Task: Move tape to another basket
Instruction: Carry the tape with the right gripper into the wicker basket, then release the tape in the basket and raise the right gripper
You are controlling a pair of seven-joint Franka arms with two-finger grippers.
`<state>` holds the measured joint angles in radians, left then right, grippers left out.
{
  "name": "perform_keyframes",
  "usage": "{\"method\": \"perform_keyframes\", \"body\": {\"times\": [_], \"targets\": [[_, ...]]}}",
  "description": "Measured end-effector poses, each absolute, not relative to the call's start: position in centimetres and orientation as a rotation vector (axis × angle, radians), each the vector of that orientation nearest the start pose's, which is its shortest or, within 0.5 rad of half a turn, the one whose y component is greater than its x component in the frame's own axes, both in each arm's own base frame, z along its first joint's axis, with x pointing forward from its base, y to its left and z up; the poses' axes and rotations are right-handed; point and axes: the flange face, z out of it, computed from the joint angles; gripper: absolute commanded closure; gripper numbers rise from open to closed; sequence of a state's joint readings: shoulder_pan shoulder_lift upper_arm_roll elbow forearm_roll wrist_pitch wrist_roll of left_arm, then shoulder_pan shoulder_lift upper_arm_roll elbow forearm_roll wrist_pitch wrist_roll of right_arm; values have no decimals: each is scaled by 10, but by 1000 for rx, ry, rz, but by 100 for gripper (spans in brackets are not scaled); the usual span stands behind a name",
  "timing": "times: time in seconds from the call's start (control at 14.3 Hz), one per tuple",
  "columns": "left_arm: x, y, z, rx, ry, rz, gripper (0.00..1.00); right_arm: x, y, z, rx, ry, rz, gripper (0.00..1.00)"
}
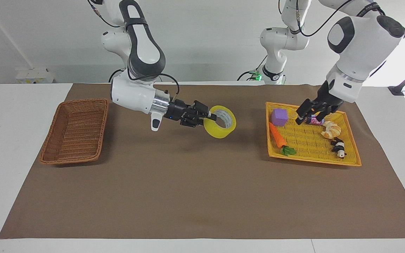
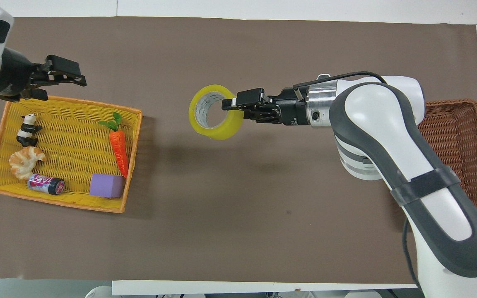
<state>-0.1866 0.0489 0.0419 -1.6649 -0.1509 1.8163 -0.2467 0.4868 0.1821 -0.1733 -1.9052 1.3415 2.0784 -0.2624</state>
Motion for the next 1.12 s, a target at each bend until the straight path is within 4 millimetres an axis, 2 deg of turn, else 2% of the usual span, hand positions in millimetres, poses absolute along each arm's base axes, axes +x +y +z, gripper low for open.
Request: {"method": "perform_keyframes", "body": {"times": [0.07, 0.21, 0.42, 0.63, 0.77, 0.91, 1.12], "targets": [[581, -80, 576, -3270, -168, -126, 0, 577, 223, 437, -2039, 137, 42, 100], [579, -55, 580, -3232, -90, -127, 0, 588, 163, 439, -2058, 107, 56, 100], [578, -32, 580, -3202, -21, -114, 0, 593, 47, 435, -2107, 86, 36, 100], [578, -9, 581, -3158, 3, -112, 0, 566, -97, 426, -2216, 110, 37, 100], [578, 11, 581, -3155, -33, -113, 0, 535, -174, 418, -2279, 83, 31, 100], [577, 23, 581, -3154, -55, -111, 0, 505, -227, 413, -2314, 84, 40, 100], [577, 21, 581, -3155, -48, -108, 0, 475, -269, 403, -2365, 80, 63, 100]]}}
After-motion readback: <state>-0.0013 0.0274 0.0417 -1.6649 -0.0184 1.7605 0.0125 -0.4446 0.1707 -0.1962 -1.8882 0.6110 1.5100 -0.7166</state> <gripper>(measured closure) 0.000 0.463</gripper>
